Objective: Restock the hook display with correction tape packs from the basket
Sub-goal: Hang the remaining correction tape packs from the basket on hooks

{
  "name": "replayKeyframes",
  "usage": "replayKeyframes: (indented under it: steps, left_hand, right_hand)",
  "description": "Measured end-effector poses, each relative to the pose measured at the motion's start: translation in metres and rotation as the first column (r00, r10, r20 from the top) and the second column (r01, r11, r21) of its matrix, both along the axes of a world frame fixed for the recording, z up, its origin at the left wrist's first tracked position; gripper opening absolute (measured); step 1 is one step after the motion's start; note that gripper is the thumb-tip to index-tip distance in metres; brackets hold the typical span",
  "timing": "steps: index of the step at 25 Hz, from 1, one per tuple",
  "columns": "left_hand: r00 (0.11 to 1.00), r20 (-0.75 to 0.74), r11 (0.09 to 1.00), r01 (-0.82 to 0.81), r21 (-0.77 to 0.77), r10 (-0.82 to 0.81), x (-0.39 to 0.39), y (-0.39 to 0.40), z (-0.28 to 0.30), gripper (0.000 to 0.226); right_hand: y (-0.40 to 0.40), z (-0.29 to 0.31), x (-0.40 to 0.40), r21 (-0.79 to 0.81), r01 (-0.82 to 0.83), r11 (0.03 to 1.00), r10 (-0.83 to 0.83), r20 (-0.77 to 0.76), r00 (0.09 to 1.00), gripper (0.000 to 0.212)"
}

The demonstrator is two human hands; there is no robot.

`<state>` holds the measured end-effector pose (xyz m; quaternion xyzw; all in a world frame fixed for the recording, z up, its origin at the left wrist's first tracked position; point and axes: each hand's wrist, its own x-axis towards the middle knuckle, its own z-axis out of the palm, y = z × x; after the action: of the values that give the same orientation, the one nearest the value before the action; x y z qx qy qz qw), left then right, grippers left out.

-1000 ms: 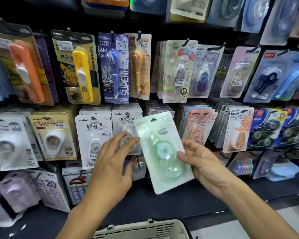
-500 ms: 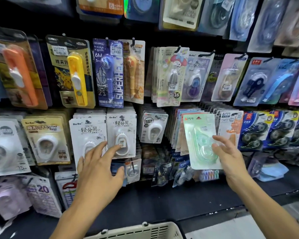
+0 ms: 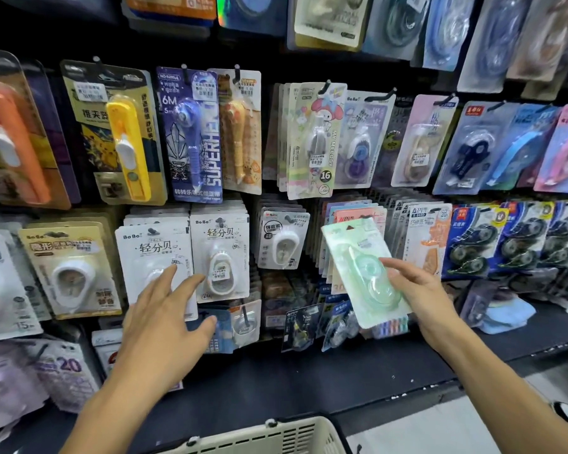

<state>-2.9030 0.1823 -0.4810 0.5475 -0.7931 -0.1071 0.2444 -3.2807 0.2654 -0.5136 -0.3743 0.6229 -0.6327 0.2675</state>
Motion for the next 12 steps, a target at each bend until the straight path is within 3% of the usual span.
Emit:
replayKeyframes:
  steps: [3,5,8,12]
  left_hand:
    - [0.998,0.057,1.000,0.001,-0.005,-0.001,0.003,-0.004,-0.005,0.074]
    - [0.995,0.104,1.000,-0.008,0.002,0.008,0.005,-0.006,-0.009,0.077]
    - [0.984,0.177,0.999,-0.017,0.031,0.011,0.003,-0.009,-0.013,0.082]
    - [0.983,0.184,0.998,-0.028,0.057,0.017,0.005,-0.013,-0.016,0.083]
  right_hand:
    - [0.005,0.006,-0.002,-0.083,-0.069,0.994,0.080,0.142,0.987,0.021]
    - [0.006,0.012,-0.006,-0.154,0.048,0.987,-0.014,0.212,0.977,0.019]
    - [0.002,0.011,-0.004,-0.058,0.207,0.977,-0.206,0.023,0.978,0.023]
    - [-0.001,0.008,-0.001,-0.043,0.200,0.979,-0.201,-0.019,0.979,0.022]
